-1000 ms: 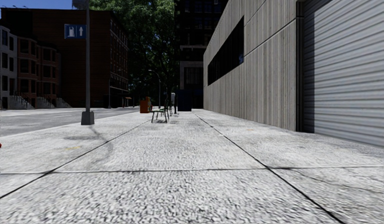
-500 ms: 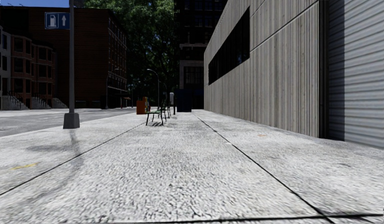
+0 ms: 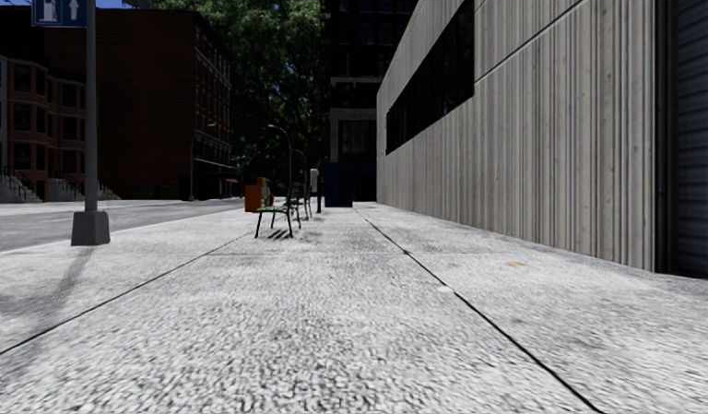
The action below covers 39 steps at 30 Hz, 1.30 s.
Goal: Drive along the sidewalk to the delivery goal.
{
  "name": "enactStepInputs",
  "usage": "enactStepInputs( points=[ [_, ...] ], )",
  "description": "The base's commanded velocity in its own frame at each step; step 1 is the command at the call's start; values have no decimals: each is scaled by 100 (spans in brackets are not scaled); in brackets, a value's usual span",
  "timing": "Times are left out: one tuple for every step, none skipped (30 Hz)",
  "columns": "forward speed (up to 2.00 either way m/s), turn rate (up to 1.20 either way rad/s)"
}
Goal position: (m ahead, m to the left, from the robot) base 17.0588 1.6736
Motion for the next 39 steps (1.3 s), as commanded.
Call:
enactStepInputs(
  points=[
    [200,0],
    [200,0],
    [200,0],
    [200,0],
    [200,0],
    [200,0],
    [200,0],
    [200,0],
    [200,0],
    [200,0],
    [200,0],
    [200,0],
    [200,0],
    [200,0],
    [200,0],
    [200,0],
    [200,0],
    [200,0],
    [200,0],
    [200,0],
    [200,0],
    [200,0],
    [200,0],
    [200,0],
    [200,0],
    [200,0],
    [200,17],
    [200,59],
    [200,55],
    [200,0],
    [200,0],
    [200,0],
    [200,0],
    [200,0],
    [200,0],
    [200,0],
    [200,0],
    [200,0],
    [200,0]
  ],
)
